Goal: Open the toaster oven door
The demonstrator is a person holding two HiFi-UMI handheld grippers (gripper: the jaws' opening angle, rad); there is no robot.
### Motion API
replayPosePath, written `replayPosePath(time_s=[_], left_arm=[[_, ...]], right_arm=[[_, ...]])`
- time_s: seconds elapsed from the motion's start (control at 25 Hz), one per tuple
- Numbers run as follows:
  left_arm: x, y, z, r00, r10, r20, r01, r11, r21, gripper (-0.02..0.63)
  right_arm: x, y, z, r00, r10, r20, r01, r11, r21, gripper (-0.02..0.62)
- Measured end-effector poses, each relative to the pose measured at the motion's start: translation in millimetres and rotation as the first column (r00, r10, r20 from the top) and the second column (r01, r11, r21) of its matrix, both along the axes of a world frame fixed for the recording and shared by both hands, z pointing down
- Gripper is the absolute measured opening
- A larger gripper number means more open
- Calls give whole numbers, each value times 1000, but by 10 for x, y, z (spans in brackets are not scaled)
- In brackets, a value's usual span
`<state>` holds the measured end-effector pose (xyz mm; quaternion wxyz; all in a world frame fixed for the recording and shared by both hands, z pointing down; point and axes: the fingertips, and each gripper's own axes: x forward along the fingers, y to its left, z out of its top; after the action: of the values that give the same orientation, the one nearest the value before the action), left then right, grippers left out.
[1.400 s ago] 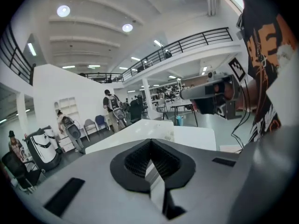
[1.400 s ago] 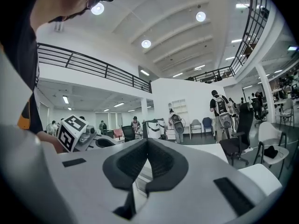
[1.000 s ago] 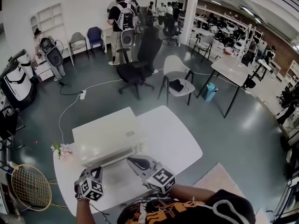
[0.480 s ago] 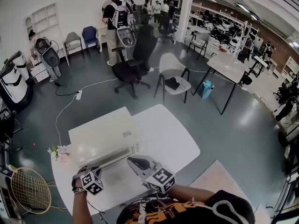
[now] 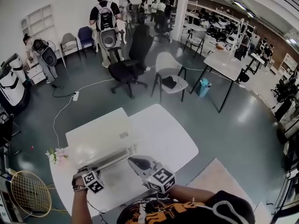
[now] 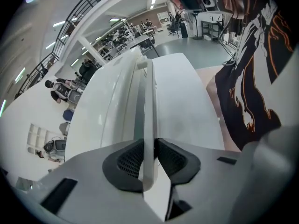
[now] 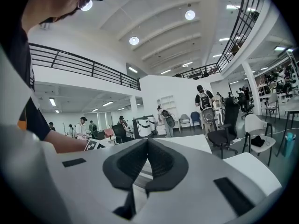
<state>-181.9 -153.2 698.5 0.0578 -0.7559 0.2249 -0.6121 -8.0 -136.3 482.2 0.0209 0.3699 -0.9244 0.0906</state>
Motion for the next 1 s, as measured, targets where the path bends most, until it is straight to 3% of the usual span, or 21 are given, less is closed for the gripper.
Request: replayPosePath(time_s=[0.48, 0.84, 1.0], left_arm=[[58, 37, 1, 1000, -18, -19, 17, 998, -59, 97], [183, 566, 213, 1000, -5, 19, 6, 998, -57, 89], [346, 712, 78, 999, -12, 32, 13, 999, -43, 89]], right_arm=[[54, -82, 45, 1000, 18, -11, -18, 999, -34, 14], [-54, -30, 218, 999, -22, -45, 19, 998, -60, 14], [-36, -4, 128, 994, -69, -83, 62, 995, -79, 14]])
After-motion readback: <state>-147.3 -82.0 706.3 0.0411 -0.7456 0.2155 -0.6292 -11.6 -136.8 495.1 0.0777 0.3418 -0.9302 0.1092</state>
